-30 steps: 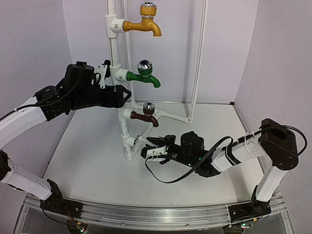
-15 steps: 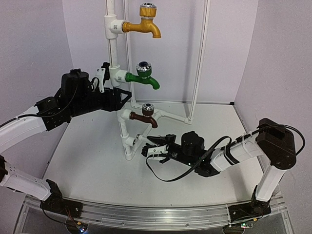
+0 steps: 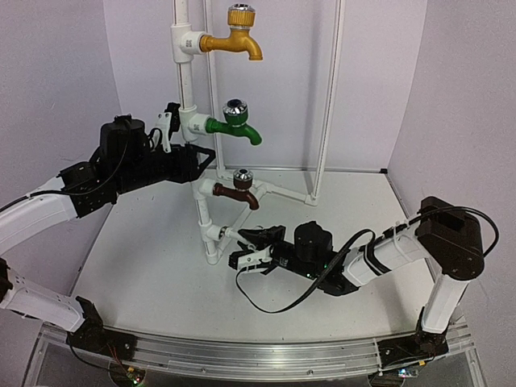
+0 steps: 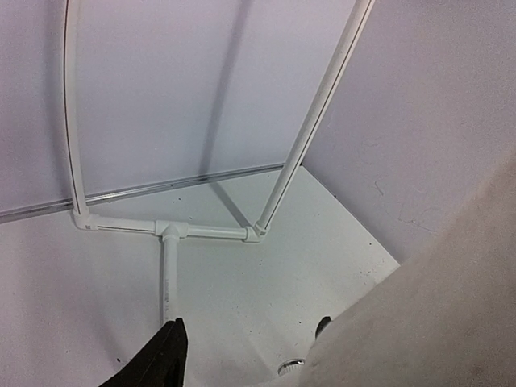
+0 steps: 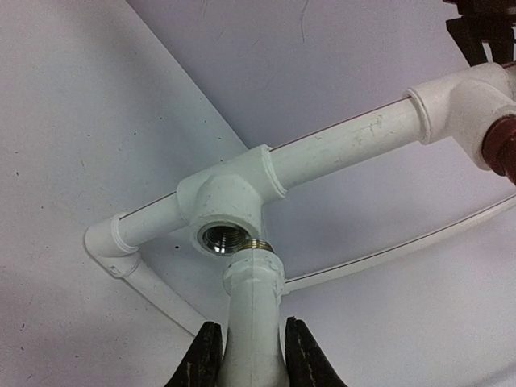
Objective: Install the water faucets
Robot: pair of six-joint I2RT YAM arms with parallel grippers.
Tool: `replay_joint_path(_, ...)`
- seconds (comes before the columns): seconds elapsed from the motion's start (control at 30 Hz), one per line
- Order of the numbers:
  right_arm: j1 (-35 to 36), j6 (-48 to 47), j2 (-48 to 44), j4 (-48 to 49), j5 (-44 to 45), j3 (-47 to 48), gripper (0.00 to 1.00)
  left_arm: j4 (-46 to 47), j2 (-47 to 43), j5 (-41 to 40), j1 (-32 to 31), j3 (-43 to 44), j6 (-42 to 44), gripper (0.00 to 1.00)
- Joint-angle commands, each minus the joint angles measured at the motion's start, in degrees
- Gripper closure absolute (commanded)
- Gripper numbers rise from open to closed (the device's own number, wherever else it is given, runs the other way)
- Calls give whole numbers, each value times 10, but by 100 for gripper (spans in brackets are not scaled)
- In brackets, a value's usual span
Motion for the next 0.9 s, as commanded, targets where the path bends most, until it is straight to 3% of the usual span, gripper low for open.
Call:
replay_joint_path(0.0,9,-61,23,36,10,33,100,-22,-16,-15,6,-6,29,100)
replay_joint_path(0.6,11,-54,40,77,1,38,100,-18,-17,3,6,-11,-62,100)
replay_joint_path(0.87,14,-47,54,98,10,47,100,-17,-28,24,6,-21,-36,100)
